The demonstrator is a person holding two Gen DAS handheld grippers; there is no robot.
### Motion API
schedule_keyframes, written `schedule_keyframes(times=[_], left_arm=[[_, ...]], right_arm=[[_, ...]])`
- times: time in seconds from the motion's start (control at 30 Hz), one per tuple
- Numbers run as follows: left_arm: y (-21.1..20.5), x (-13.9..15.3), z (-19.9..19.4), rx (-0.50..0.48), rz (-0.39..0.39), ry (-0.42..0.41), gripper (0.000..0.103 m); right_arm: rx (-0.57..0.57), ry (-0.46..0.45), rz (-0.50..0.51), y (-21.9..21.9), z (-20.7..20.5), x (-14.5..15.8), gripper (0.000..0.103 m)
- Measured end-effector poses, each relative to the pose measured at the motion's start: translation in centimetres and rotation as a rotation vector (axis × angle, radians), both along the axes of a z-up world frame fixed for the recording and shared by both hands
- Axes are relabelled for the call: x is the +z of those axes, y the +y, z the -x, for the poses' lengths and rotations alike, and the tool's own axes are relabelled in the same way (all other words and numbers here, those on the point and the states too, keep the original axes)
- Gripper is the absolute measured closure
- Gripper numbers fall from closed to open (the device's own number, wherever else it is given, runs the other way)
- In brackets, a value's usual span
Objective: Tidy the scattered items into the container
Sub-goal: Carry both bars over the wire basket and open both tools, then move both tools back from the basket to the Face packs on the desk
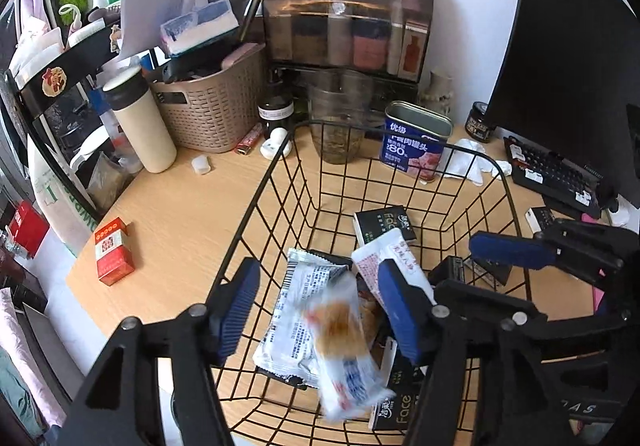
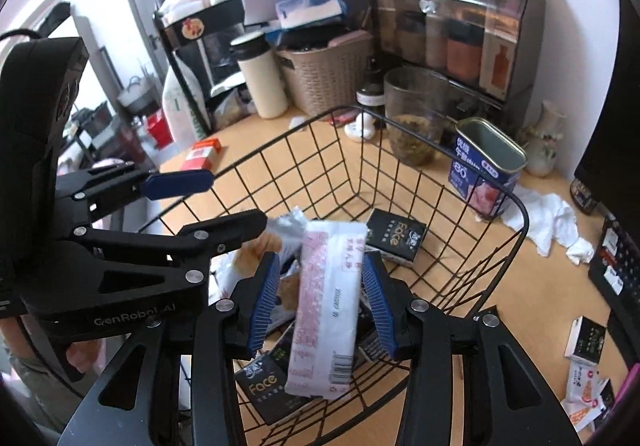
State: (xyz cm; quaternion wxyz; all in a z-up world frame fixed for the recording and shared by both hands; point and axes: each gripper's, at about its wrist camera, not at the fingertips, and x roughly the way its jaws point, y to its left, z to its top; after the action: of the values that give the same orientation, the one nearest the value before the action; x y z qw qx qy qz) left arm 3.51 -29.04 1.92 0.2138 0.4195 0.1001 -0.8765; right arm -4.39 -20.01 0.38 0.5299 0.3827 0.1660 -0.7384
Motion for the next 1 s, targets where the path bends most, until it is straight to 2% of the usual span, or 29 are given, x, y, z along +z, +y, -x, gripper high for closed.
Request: schedule_keyframes(times=[0.2, 0.3, 0.5, 0.67, 0.73, 0.83, 0.93, 1.0], left_arm=[[0.6, 1.0, -0.3, -0.02, -0.013, 0.016, 0.036], [1.7, 1.9, -0.1, -0.037, -0.025, 0.045, 0.036], [7.5, 2.9, 2.6, -0.165, -0.018, 0.05, 0.036], [14.7, 3.2, 5.9, -0.314, -0.033, 0.053, 0.036], [17.2, 2.6, 7.3, -0.358, -0.042, 0.035, 0.036], [20.2, 0.1, 10.1, -0.398, -0.071, -0.027, 0.036], [21.2, -3.1, 11.9, -0.378, -0.085, -0.094, 0.036], [20.8, -5.2, 12.7, -0.348, -0.123, -0.13, 0.036]], right_arm=[[0.002, 0.006, 0.007, 0.4, -0.3, 0.7, 0.059], [-0.012, 0.028, 0.025, 1.8, -0.2, 2.3, 0.059], [-0.129, 0.094, 0.023, 8.2, 2.5, 4.3, 0.059], [-0.249, 0.088, 0.019, 14.9, 5.2, 4.2, 0.059], [-0.287, 0.074, 0.025, 17.3, 6.1, 4.0, 0.059], [-0.34, 0.06, 0.02, 20.6, 7.4, 3.2, 0.059], [-0.373, 0.03, 0.0, 22.6, 8.9, 1.5, 0.059], [-0.377, 0.009, -0.034, 23.0, 9.9, -0.1, 0.059]])
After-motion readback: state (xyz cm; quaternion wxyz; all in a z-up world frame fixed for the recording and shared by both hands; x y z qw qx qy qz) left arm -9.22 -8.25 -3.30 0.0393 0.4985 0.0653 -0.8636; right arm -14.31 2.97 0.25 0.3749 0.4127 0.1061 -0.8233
